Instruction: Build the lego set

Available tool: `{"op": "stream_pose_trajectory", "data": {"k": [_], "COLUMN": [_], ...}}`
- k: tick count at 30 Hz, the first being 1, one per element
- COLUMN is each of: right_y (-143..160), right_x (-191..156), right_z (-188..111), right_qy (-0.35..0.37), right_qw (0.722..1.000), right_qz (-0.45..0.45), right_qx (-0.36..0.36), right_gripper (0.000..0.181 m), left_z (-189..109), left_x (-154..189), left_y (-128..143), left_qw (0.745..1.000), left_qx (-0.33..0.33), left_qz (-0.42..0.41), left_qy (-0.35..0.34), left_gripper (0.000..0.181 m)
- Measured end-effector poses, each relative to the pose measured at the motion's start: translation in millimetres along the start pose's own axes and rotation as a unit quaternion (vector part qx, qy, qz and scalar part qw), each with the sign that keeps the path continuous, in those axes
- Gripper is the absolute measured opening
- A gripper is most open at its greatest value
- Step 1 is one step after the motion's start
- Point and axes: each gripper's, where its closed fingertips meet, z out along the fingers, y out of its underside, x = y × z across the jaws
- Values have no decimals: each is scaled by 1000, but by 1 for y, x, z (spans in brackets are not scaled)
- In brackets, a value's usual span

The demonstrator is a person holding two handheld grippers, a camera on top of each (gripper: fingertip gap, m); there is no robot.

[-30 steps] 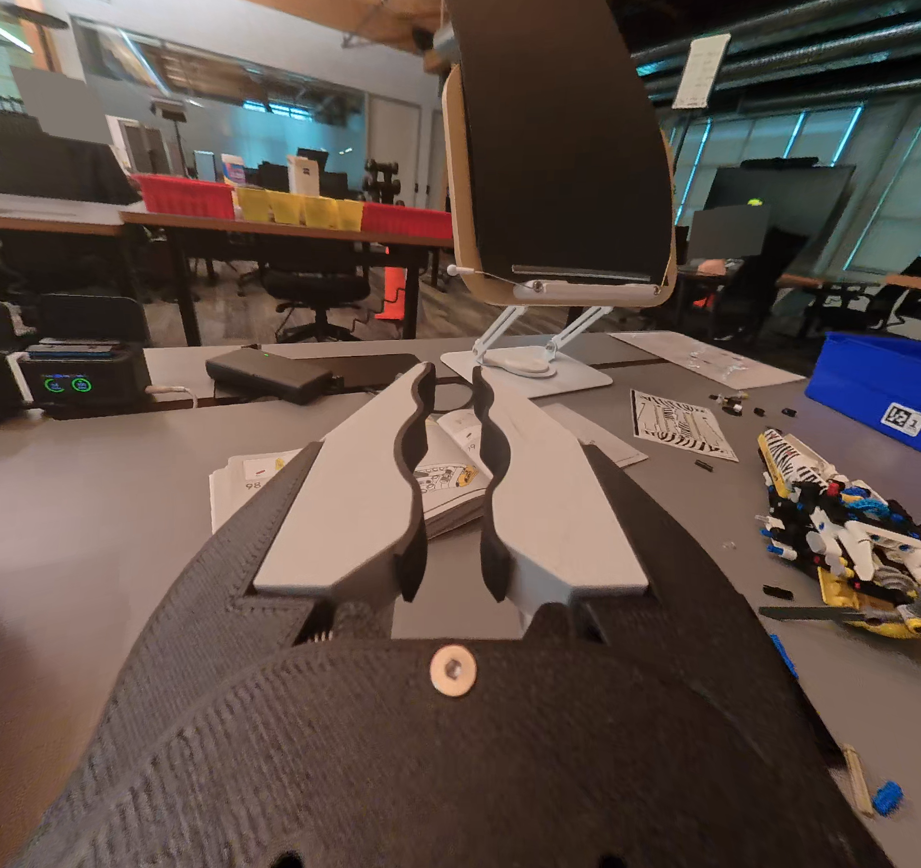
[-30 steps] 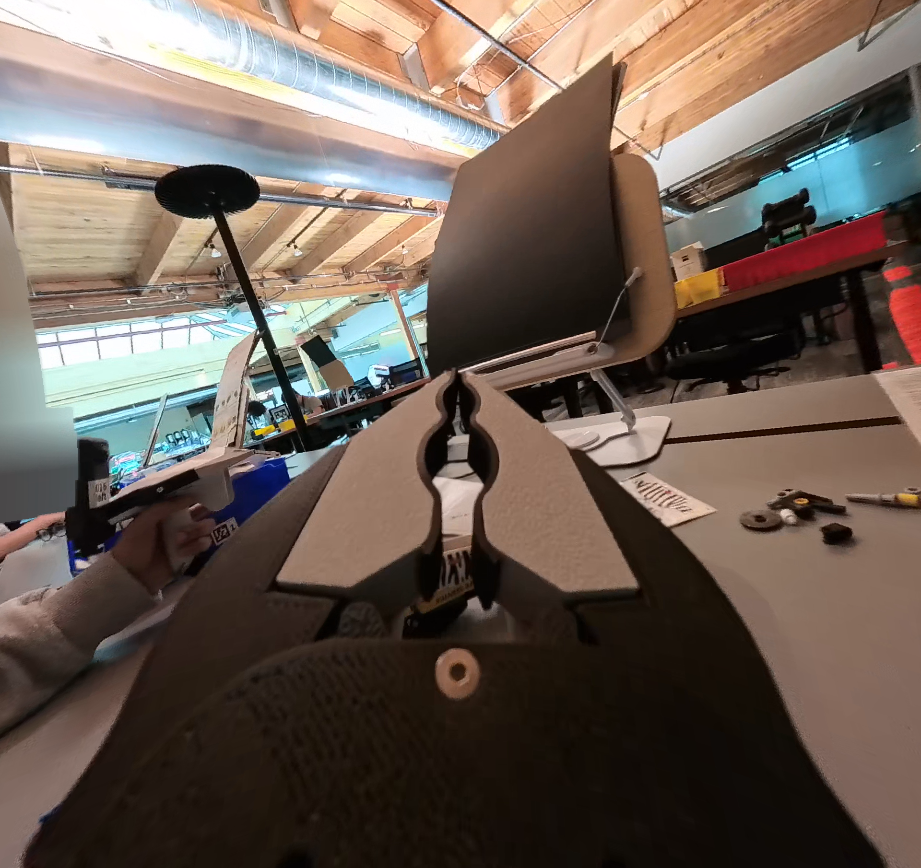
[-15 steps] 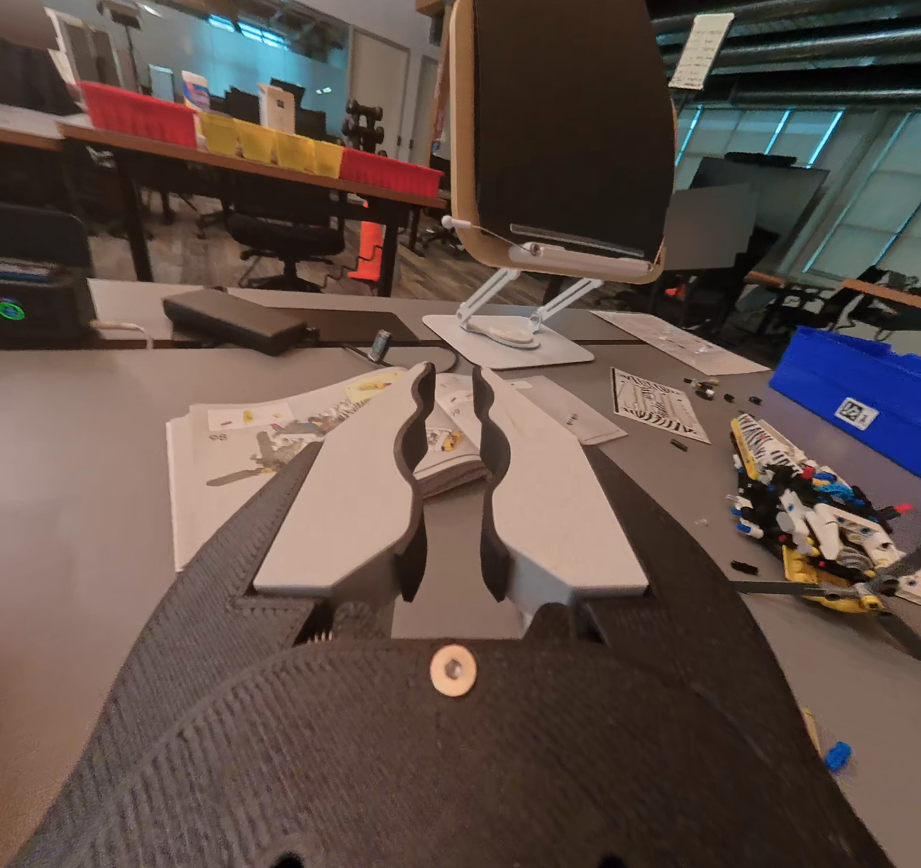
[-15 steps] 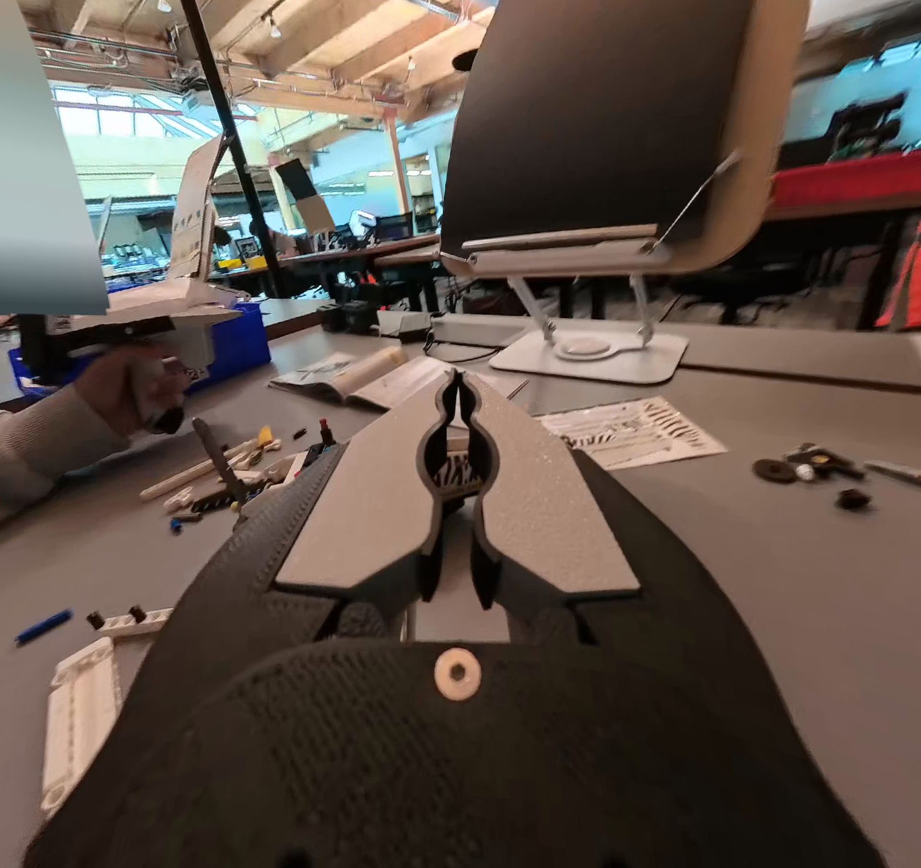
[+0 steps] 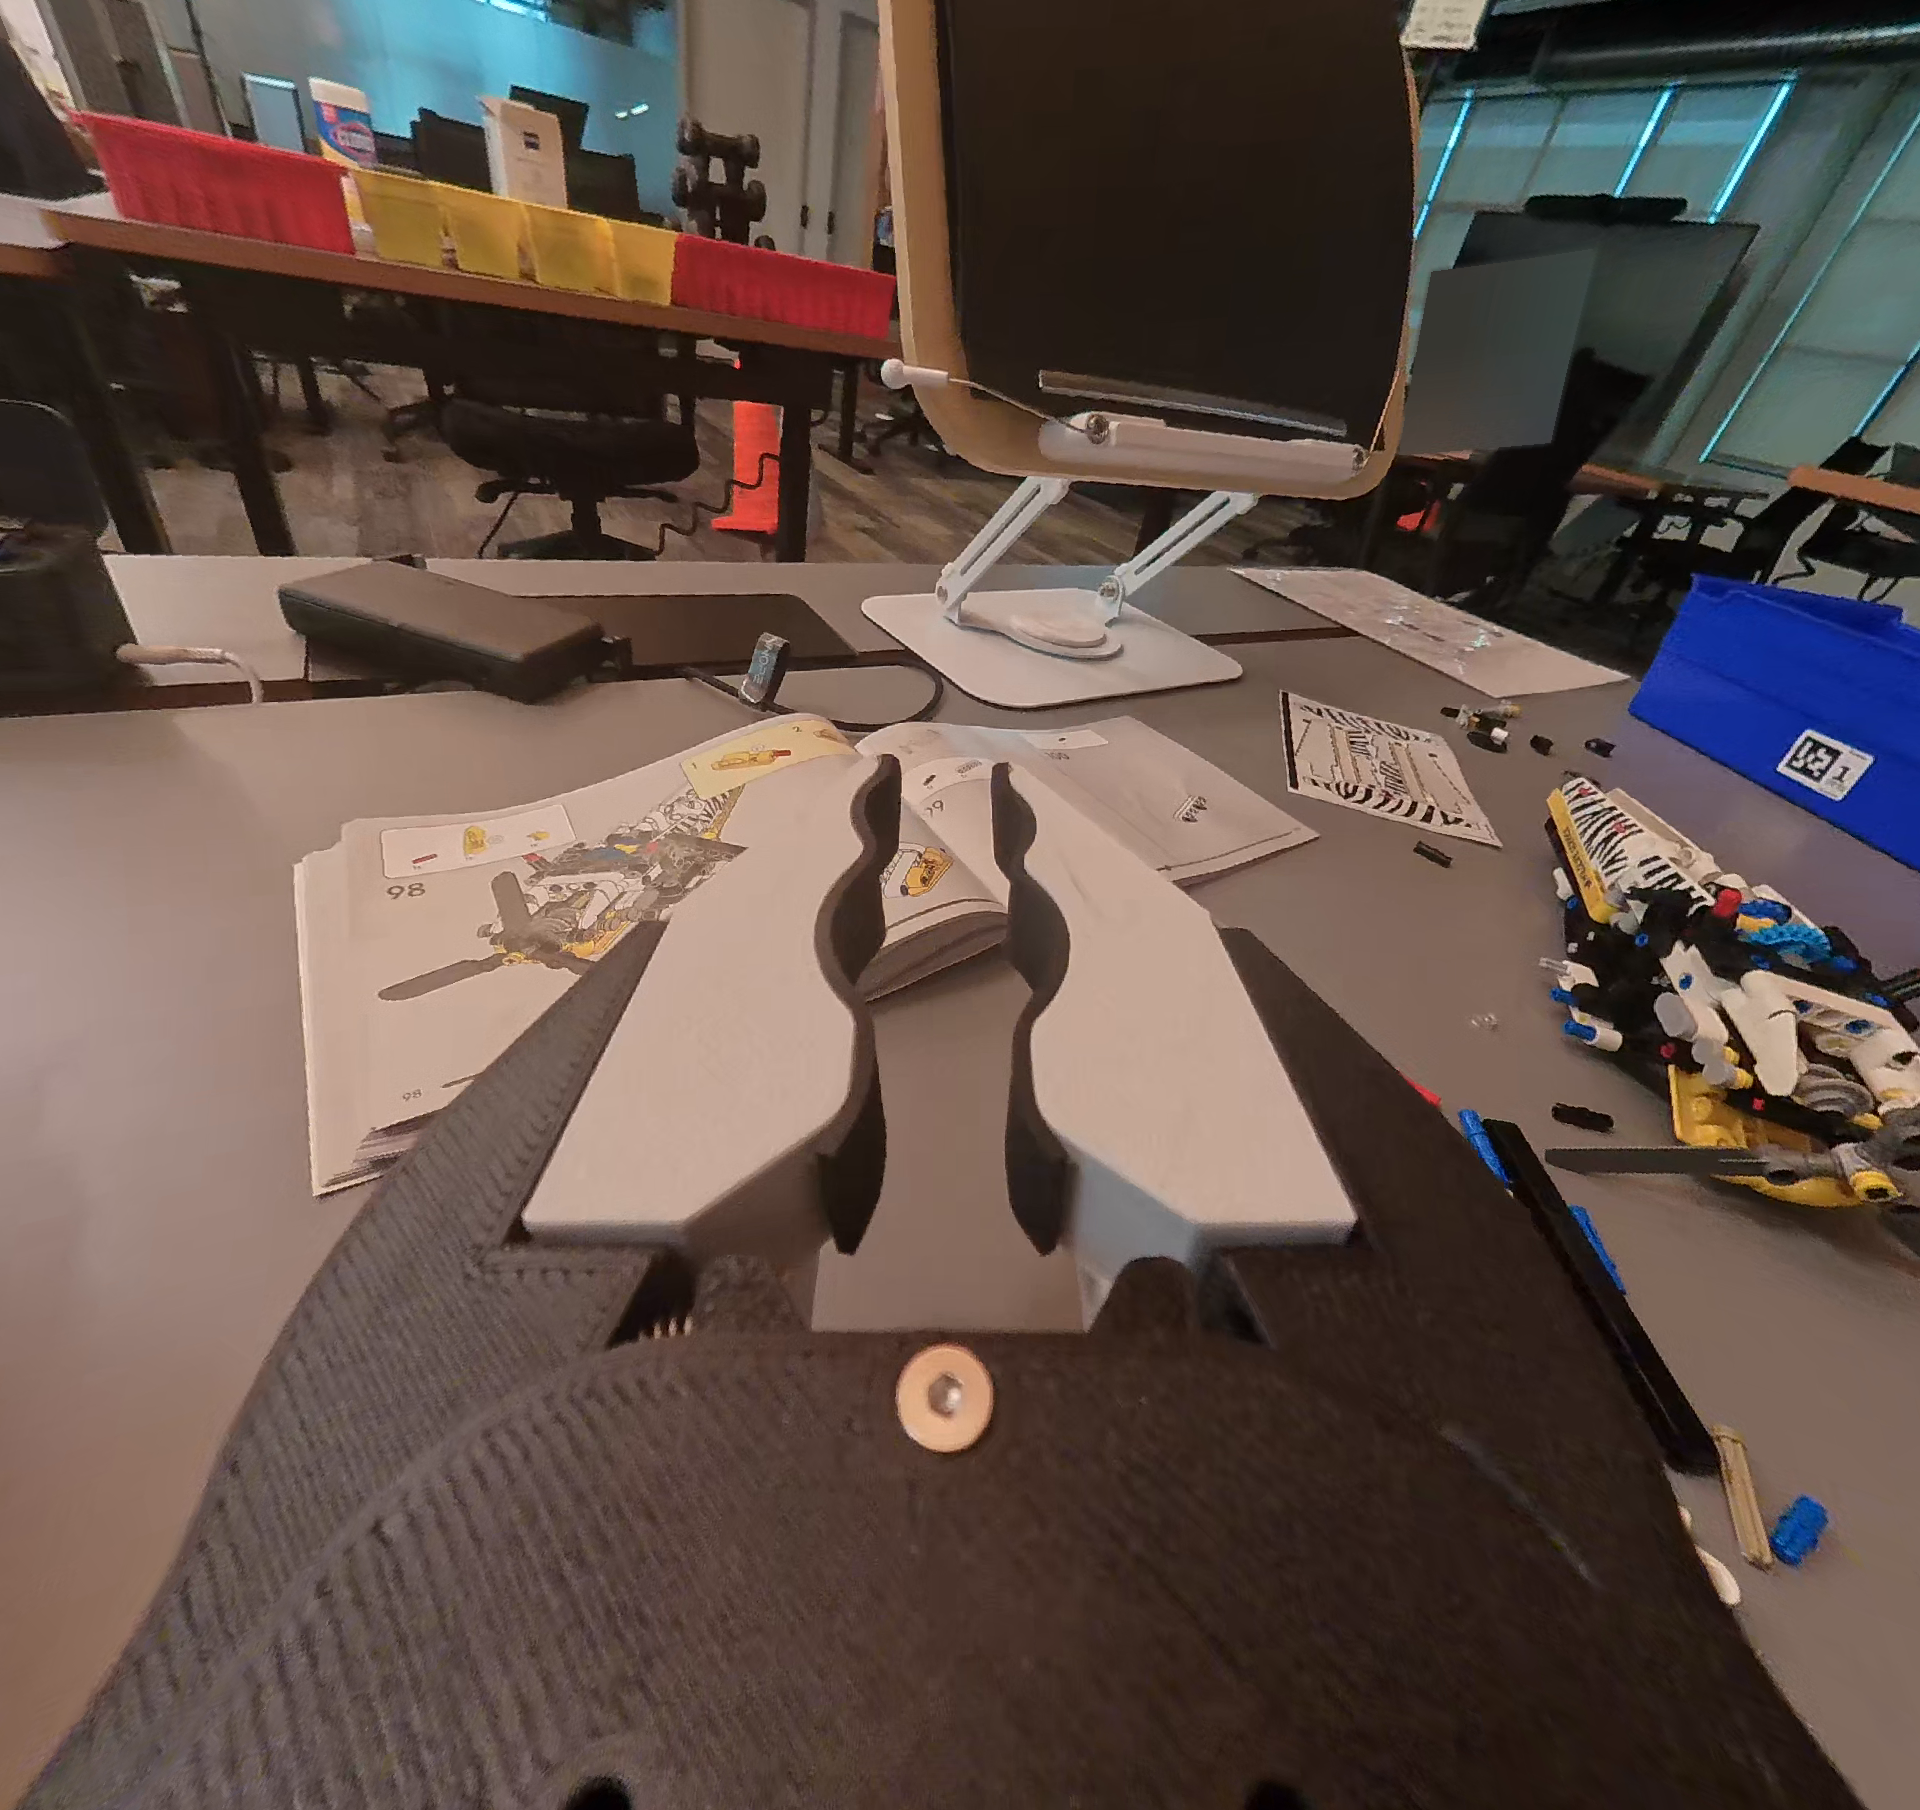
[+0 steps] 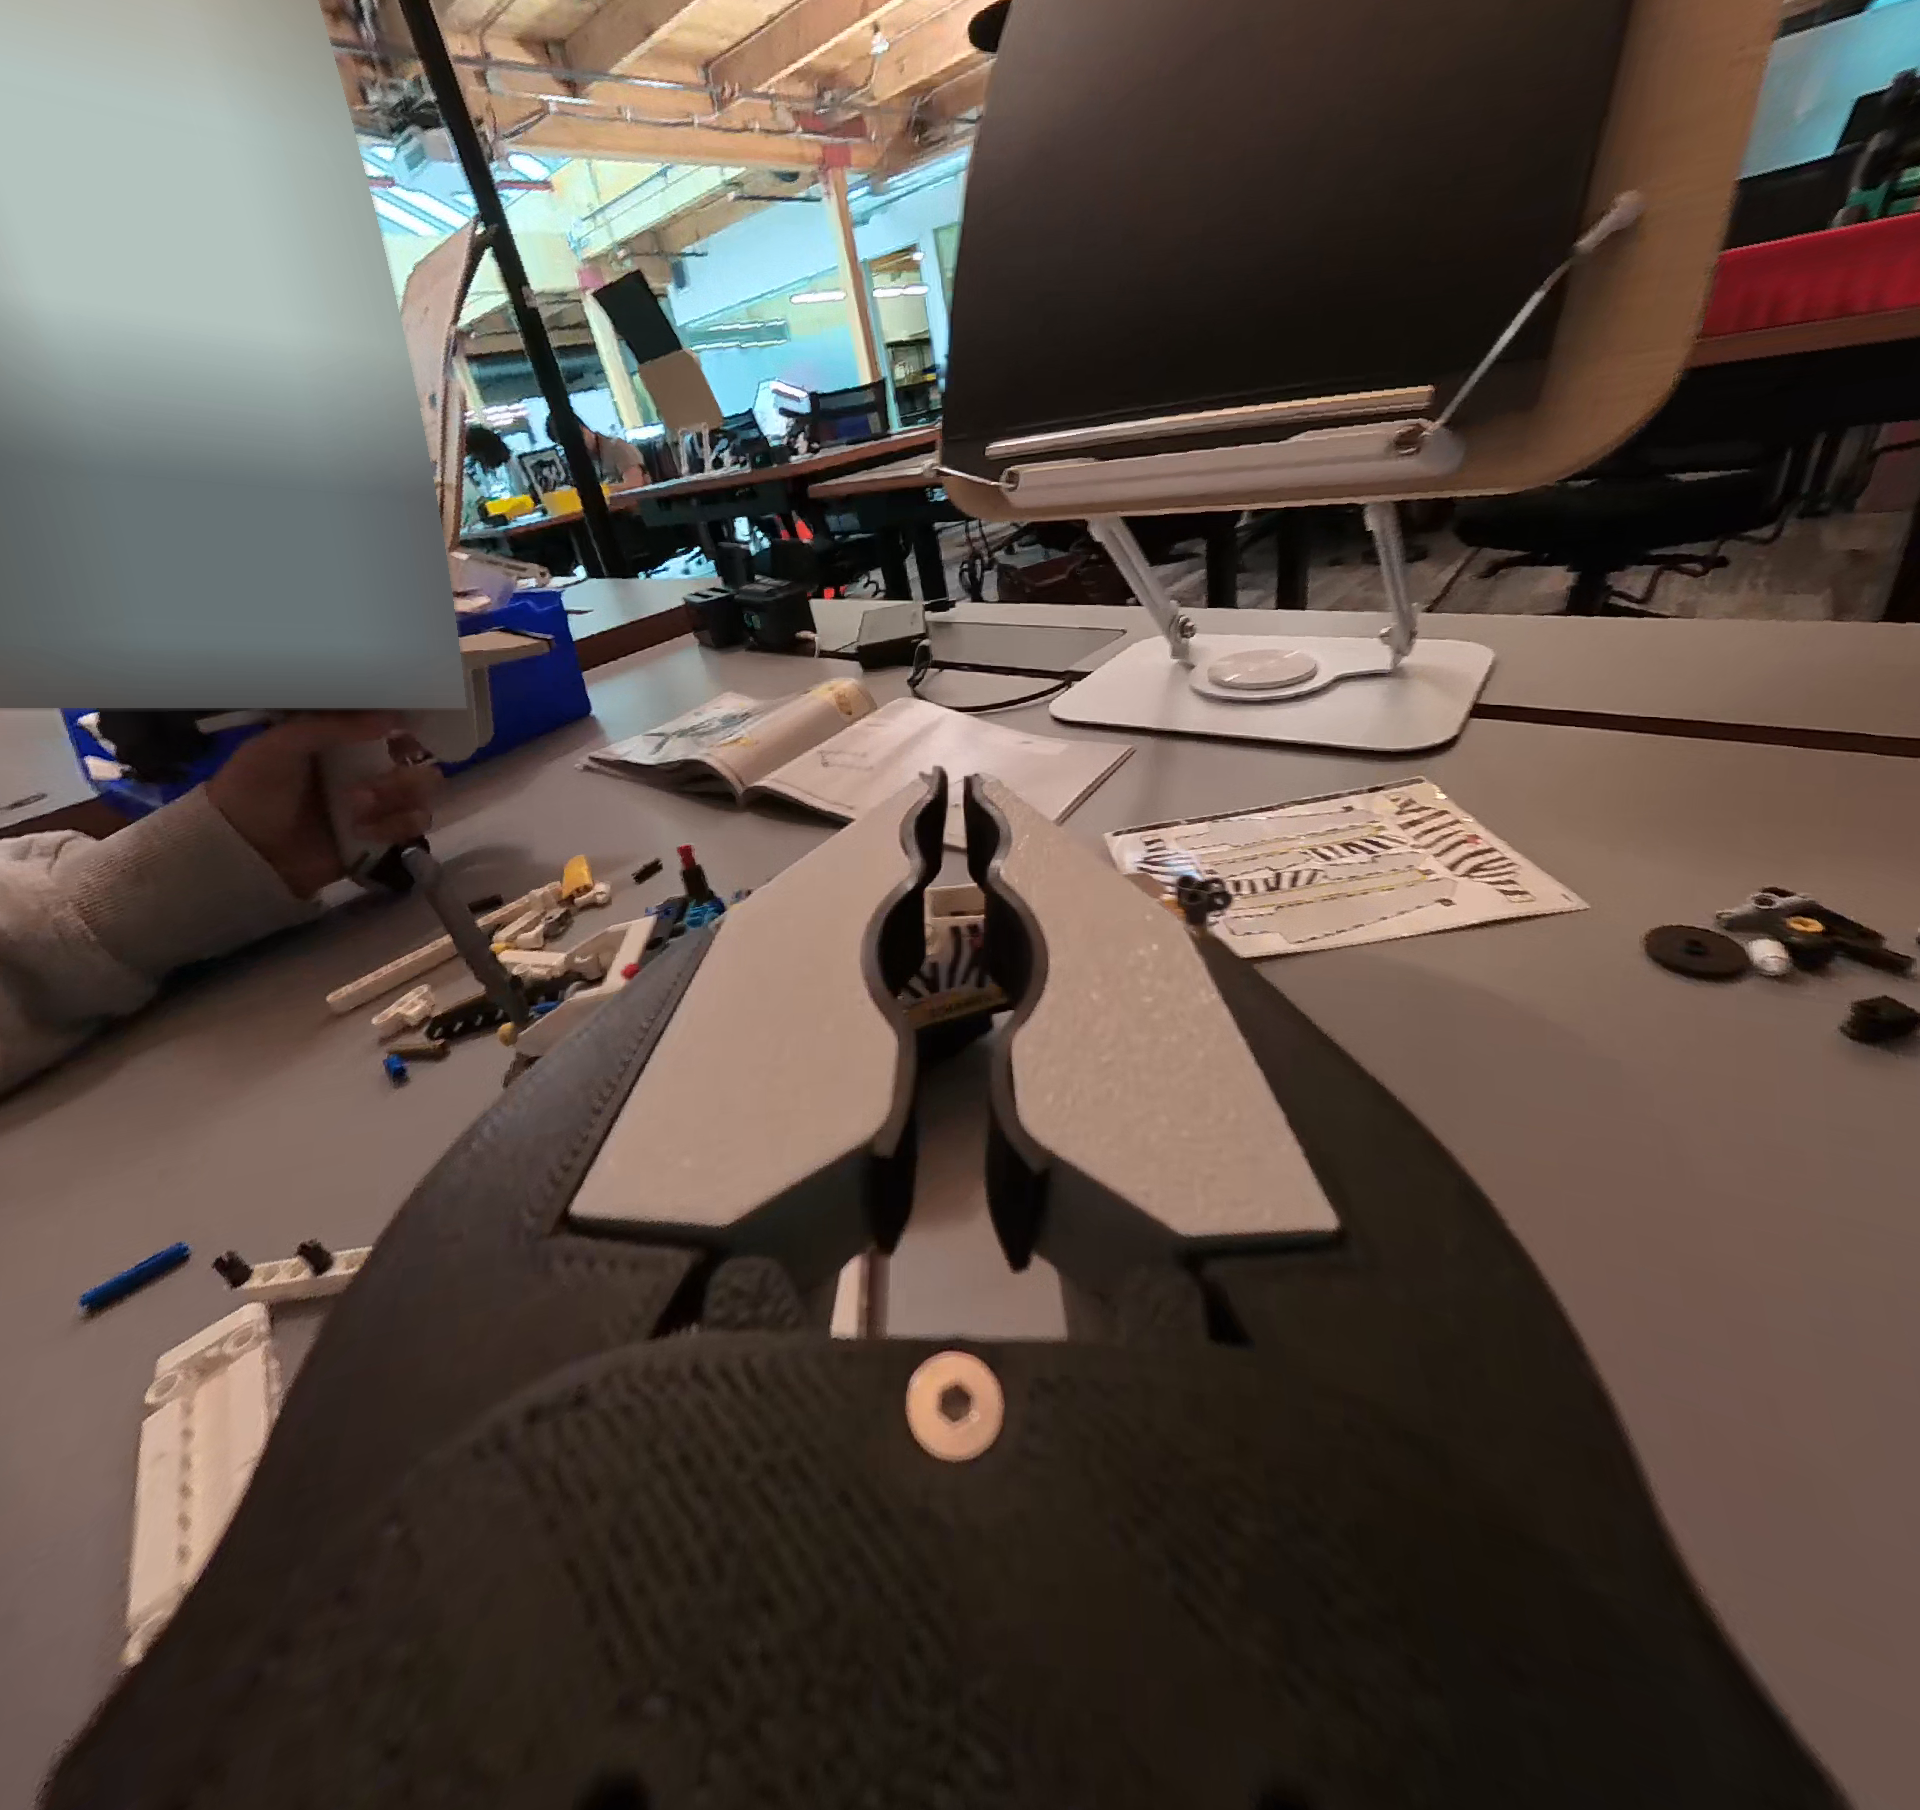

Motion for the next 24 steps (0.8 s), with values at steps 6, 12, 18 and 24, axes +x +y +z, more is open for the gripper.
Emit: {"op": "stream_pose_trajectory", "data": {"k": [6, 12, 18, 24], "right_y": [1, 2, 3, 2], "right_x": [-7, -16, -18, -17], "right_z": [0, 1, 2, 3], "right_qy": [3, -9, -12, -11], "right_qw": [999, 999, 998, 998], "right_qz": [-36, -51, -53, -53], "right_qx": [-6, -10, -10, -10], "right_gripper": [1, 0, 0, 0], "left_z": [0, -1, -3, -3], "left_x": [-1, -5, -6, -6], "left_y": [1, 1, -2, 0], "left_qw": [1000, 1000, 1000, 1000], "left_qx": [0, 0, 7, 4], "left_qz": [-2, 5, -10, -10], "left_qy": [0, -11, -5, -5], "left_gripper": [15, 14, 14, 14]}}
